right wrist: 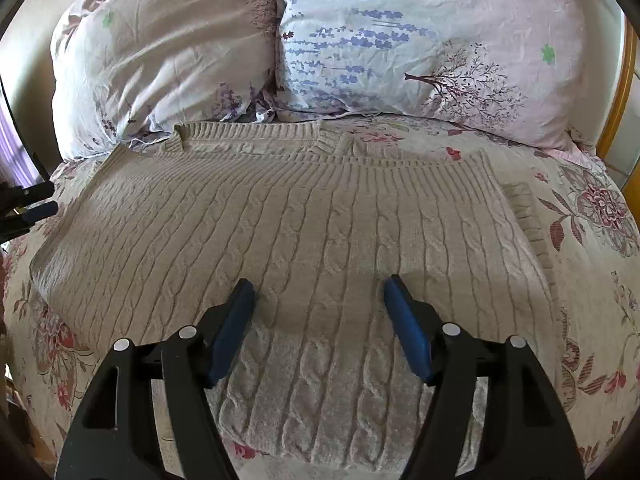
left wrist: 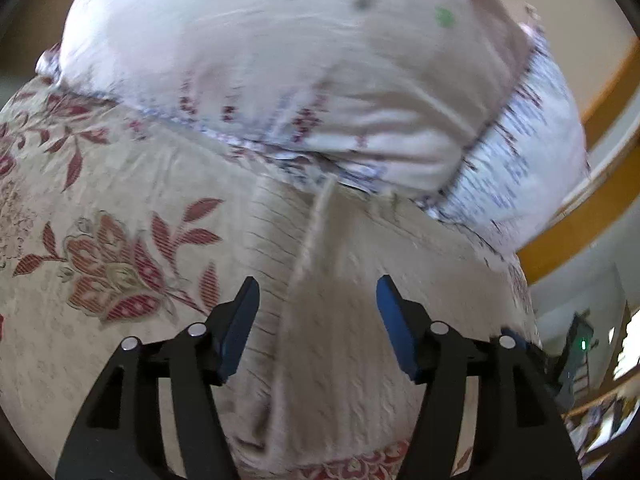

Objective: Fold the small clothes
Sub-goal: 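Grasp the other sweater side edge with the left gripper and lift it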

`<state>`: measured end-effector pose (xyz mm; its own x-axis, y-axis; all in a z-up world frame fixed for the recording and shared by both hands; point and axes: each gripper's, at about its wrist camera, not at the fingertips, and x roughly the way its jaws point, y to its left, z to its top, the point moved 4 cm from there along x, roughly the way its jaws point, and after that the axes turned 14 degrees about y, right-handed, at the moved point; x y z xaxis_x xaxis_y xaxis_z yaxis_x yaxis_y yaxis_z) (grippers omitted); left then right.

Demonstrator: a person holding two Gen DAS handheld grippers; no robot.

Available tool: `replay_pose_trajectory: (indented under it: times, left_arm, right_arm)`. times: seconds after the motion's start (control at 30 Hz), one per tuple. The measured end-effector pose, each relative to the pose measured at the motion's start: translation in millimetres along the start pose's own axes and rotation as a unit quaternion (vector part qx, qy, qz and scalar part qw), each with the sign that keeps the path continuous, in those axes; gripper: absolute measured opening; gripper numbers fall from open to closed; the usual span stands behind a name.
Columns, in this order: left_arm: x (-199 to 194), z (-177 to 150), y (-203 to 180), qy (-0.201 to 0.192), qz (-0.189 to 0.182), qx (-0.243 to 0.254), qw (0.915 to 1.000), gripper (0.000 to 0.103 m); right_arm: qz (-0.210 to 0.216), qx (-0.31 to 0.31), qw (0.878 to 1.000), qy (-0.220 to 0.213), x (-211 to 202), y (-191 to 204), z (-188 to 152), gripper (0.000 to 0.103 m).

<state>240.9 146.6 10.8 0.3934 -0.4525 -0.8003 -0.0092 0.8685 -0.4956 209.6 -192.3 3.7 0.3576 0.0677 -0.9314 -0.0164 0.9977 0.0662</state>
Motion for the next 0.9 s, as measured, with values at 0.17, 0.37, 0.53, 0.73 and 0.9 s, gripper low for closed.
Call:
replay_pose_trajectory:
  times: [0.17, 0.37, 0.53, 0.73, 0.9]
  left_arm:
    - [15.1, 7.7, 26.0, 0.033, -0.027, -0.055, 0.9976, 0.061]
    - [22.0, 5.4, 35.5, 0.041, -0.042, -0.072, 0.9957, 0.061]
    - [27.4, 9.3, 29.6, 0.042, -0.044, -0.068, 0.9958, 0.061]
    - [31.1, 12.6, 25.6, 0.041, -0.043, -0.065, 0.9961, 0.062]
    - [36.7, 15.1, 20.4, 0.044, -0.065, -0.073, 0.9942, 0.061]
  right_arm:
    - [0.002, -0.002, 1.0, 0.0, 0.5, 2.3, -0.6, 0.073]
    - [0.002, -0.006, 1.0, -0.002, 0.9, 5.5, -0.7, 0.078]
    - [0.004, -0.007, 1.0, -0.002, 0.2, 5.8, -0.4, 0.078]
    - [0.005, -0.007, 1.0, -0.003, -0.8, 6.6, 0.4, 0.079]
    - [0.007, -0.006, 1.0, -0.005, -2.5, 7.4, 1.0, 0.08]
